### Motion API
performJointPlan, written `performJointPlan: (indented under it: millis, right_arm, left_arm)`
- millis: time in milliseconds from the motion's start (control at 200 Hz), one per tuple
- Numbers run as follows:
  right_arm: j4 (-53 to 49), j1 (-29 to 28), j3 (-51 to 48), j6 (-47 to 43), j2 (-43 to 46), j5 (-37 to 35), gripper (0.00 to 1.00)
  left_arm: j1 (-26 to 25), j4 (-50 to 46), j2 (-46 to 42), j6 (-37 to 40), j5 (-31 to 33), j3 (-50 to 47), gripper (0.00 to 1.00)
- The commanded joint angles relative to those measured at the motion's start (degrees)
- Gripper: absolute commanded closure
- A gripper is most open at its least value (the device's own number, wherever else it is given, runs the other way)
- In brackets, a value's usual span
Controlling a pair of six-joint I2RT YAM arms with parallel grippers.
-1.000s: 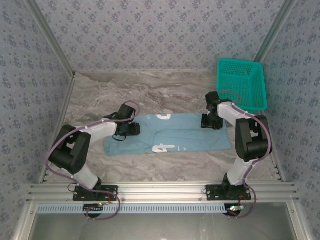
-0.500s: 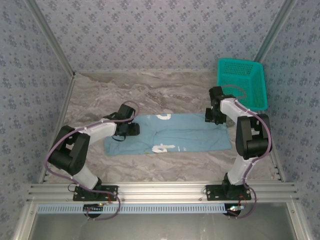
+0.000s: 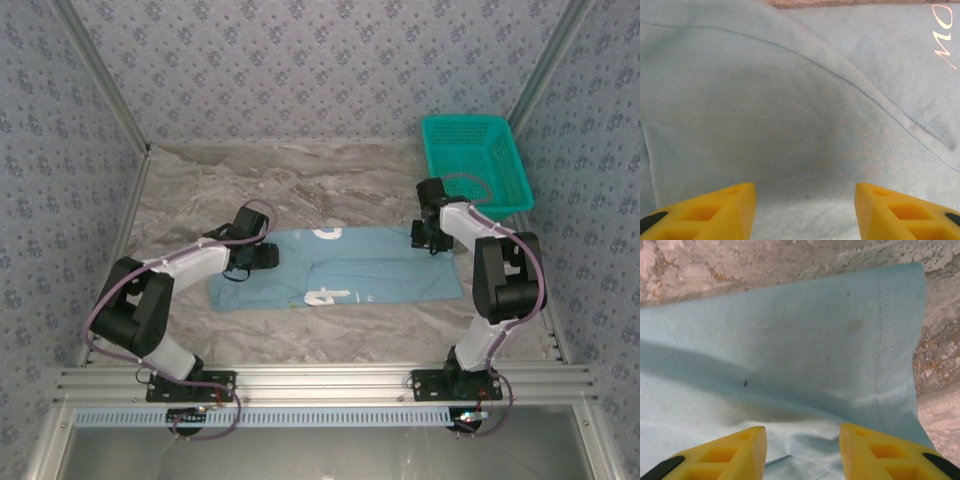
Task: Fold the inside-out t-shirt
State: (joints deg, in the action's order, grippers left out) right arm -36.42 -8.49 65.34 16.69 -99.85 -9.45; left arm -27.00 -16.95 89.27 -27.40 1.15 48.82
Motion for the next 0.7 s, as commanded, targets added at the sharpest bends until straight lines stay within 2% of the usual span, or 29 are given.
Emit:
performJointPlan:
  millis: [0,105,270,520,695]
  right_arm:
    - [-6.39,-0.94,5.62,-2.28,0.19,-4.41,0.55]
    - [-7.60,-1.82,7.86,-3.61,0.12,-6.78,0.55]
    - [-7.49,-5.15,5.70,-4.67,-0.62,-6.85,0.55]
    - [-8.16,-4.81,5.34,-4.21,-6.40,-9.18,0.57]
    - [-9.08,-3.80,3.61,-2.18,-6.86,-8.39,0.57]
  left_arm:
    - [0.54,-2.12,-1.48,1.12,0.99,0.76,0.46]
    - [0.46,-2.38,-1.99,1.21,1.12,0.98,0.46]
    - [0.49,-2.56,-2.21,1.56,1.33,1.06,0.46]
    - [0.46,-2.74,-1.68,2.35,1.01,1.37,0.46]
    - [0.46,-2.22,-1.56,2.26,0.99,0.77,0.46]
